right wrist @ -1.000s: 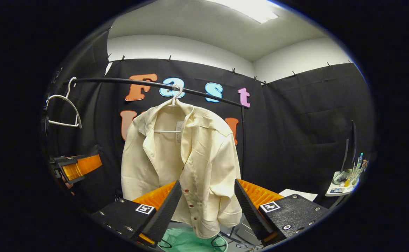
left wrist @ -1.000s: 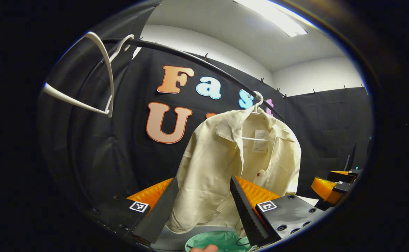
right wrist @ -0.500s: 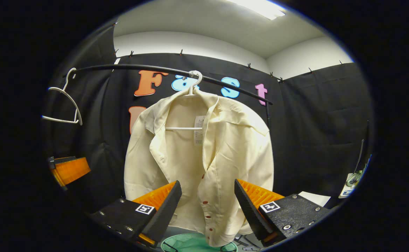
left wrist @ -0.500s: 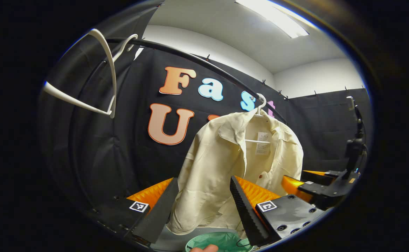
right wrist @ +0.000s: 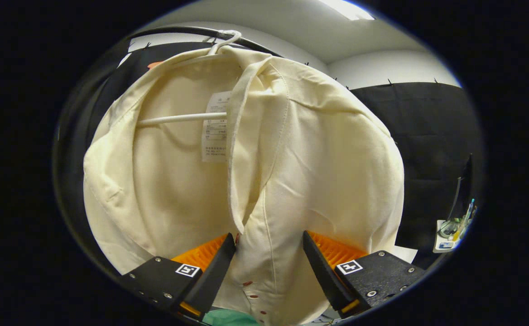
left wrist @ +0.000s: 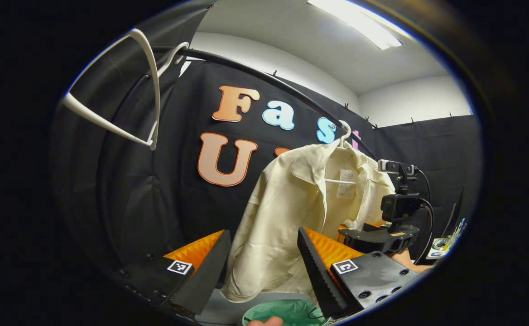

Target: Grasp the clothes on the hanger with both hands and then place them into the laundry hamper below.

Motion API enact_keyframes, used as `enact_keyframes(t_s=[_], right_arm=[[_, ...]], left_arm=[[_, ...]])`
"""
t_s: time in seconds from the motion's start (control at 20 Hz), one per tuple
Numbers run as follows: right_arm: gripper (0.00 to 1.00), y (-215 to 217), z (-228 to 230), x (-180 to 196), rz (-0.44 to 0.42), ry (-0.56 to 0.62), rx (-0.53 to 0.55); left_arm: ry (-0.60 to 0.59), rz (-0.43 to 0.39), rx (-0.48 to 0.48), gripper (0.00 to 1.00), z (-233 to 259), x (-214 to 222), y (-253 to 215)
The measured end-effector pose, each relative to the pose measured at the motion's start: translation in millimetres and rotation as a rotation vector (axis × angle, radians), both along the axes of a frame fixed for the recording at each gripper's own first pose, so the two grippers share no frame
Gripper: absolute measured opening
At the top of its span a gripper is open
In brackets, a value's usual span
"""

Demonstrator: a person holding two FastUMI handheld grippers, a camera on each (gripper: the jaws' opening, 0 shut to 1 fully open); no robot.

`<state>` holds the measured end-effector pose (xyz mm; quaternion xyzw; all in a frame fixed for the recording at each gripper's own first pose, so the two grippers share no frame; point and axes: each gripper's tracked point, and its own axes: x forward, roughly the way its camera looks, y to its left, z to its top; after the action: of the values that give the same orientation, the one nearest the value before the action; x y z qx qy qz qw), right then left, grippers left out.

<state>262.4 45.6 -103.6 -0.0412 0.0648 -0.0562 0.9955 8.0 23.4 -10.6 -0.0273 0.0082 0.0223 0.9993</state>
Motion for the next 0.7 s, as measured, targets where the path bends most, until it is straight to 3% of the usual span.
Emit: enact_keyframes(t_s=[0.05,0.15,0.2,0.3,0.35,0.6,0.7], right_arm=[[0.93,-5,0,4,0.005,-0.004,-0.027],[0.69,-25,5,3,-0.010,-0.013,-0.071],[0.34,-42,8,0,-0.037,-0.019,-0.076],[0.09,-63,19,-9,-0.049,-0.024,-0.040],[0.03,-66,26,-18,-0.032,-0.029,-0.014],[0.01,-74,73,-75,0.044,-0.093,-0.008],[0.01,-74,82,-94,0.067,-0.090,-0.005]], left_arm=[[0.001,-0.005,-0.001,1.00,-1,1,-1],[0.000,-0.035,0.002,1.00,-3,4,-11],[-0.002,-0.054,0.004,0.96,-4,6,-18],[0.001,-0.098,0.002,0.96,-8,14,-33],[0.002,-0.125,0.000,0.96,-10,21,-43],[-0.027,-0.243,0.015,0.96,-22,68,-105],[-0.078,-0.221,0.025,0.96,-24,90,-116]])
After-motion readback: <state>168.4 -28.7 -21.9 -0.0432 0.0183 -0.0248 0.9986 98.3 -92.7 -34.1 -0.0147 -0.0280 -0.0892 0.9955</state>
